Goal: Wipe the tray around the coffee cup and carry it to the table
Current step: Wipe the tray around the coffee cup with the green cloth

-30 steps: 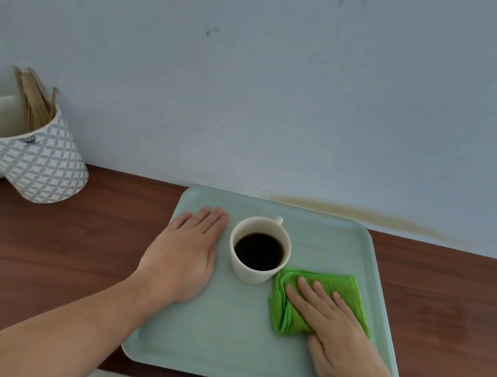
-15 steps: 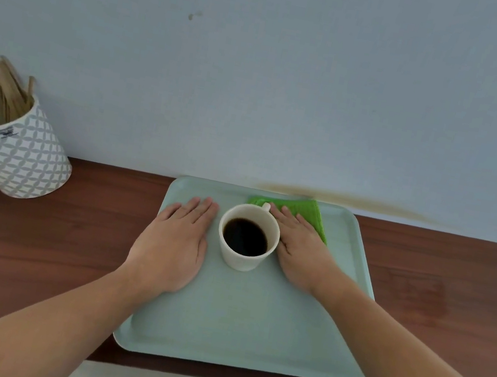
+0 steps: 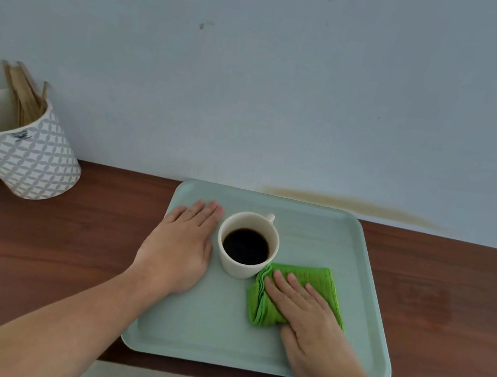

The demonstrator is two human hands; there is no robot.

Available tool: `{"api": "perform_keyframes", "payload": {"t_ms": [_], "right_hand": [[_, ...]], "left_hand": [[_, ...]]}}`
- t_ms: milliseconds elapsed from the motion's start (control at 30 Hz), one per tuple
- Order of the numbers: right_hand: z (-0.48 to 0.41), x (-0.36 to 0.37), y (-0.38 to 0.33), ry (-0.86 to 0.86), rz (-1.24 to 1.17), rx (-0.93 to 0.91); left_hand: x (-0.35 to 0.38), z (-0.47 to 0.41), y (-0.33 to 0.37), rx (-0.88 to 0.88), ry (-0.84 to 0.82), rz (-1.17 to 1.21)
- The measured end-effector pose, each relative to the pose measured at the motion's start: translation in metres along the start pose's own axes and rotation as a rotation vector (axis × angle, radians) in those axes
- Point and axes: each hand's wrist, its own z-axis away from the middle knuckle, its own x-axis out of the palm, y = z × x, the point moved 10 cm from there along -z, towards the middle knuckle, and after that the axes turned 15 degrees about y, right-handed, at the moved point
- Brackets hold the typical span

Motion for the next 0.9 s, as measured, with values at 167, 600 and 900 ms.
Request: {"api": "perform_keyframes", "payload": {"t_ms": [167,600,900], "right_hand": [[-0.036,-0.013,0.022,-0.015,-0.083,0.006],[-0.094,-0.028,0.076,0.267,0.236,0.291],[0.003,0.003,0.008,0.088,0.181,0.159]], "left_hand": [[-0.001,0.002,0.0,0.011,0.002,-0.007],[-0.001,0.001,-0.001,0.016,0.007,-0.035],[0.002,-0.001,-0.003,-0.025,0.007,-0.036]]}}
